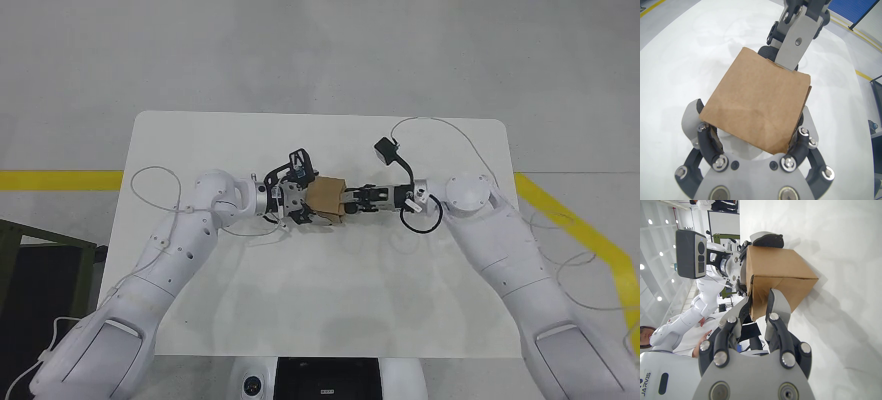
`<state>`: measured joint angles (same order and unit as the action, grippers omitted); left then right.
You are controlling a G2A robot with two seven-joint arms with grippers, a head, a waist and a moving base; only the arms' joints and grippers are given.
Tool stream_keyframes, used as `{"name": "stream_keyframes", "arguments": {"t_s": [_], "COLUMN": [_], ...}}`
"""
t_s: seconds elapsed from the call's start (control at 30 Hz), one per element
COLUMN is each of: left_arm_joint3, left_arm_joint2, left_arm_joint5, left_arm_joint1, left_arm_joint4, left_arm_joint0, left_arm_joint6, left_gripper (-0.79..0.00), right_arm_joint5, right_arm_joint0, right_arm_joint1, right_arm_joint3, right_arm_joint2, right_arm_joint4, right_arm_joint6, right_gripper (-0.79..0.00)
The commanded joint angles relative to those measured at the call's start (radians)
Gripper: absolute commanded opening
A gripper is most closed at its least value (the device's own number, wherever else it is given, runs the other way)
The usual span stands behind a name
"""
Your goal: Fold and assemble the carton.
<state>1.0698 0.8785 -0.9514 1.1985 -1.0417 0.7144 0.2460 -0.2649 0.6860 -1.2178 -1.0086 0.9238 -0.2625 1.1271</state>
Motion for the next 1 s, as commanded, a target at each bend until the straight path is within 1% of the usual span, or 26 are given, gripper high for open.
{"name": "stream_keyframes", "arguments": {"t_s": [0.0,0.13,0.27,0.33,0.37,0.4,0.43,0.47,0.67,0.97], "left_arm_joint3": [0.000,-0.001,0.000,0.000,0.000,-0.001,0.000,0.000,-0.001,-0.001], "left_arm_joint2": [0.000,0.000,0.000,0.000,0.000,0.000,0.000,-0.001,-0.003,-0.002], "left_arm_joint5": [-0.001,0.000,0.002,0.001,0.000,-0.001,-0.001,-0.002,-0.003,-0.002], "left_arm_joint1": [0.000,0.000,0.000,0.000,0.000,0.000,0.000,0.000,0.001,0.001], "left_arm_joint4": [0.002,0.005,0.006,0.008,0.011,0.011,0.012,0.012,0.015,0.011], "left_arm_joint0": [0.001,0.002,0.003,0.003,0.003,0.003,0.003,0.003,0.002,0.000], "left_arm_joint6": [0.002,0.007,0.011,0.014,0.014,0.015,0.016,0.017,0.016,0.014], "left_gripper": [0.000,0.000,0.000,0.000,0.000,0.000,0.000,0.000,0.000,0.000], "right_arm_joint5": [-0.003,-0.010,-0.010,-0.009,-0.008,-0.005,-0.001,0.002,0.024,0.028], "right_arm_joint0": [0.006,0.020,0.037,0.048,0.054,0.061,0.066,0.071,0.093,0.083], "right_arm_joint1": [0.003,0.012,0.024,0.030,0.033,0.036,0.038,0.041,0.046,0.034], "right_arm_joint3": [0.001,-0.008,-0.031,-0.046,-0.051,-0.056,-0.059,-0.064,-0.096,-0.089], "right_arm_joint2": [0.009,0.034,0.063,0.075,0.080,0.084,0.088,0.091,0.088,0.044], "right_arm_joint4": [-0.002,-0.009,-0.008,0.001,0.007,0.010,0.017,0.024,0.045,0.066], "right_arm_joint6": [0.003,0.013,0.026,0.033,0.036,0.039,0.040,0.041,0.048,0.032], "right_gripper": [-0.529,-0.499,-0.511,-0.563,-0.613,-0.699,-0.760,-0.785,-0.785,-0.785]}}
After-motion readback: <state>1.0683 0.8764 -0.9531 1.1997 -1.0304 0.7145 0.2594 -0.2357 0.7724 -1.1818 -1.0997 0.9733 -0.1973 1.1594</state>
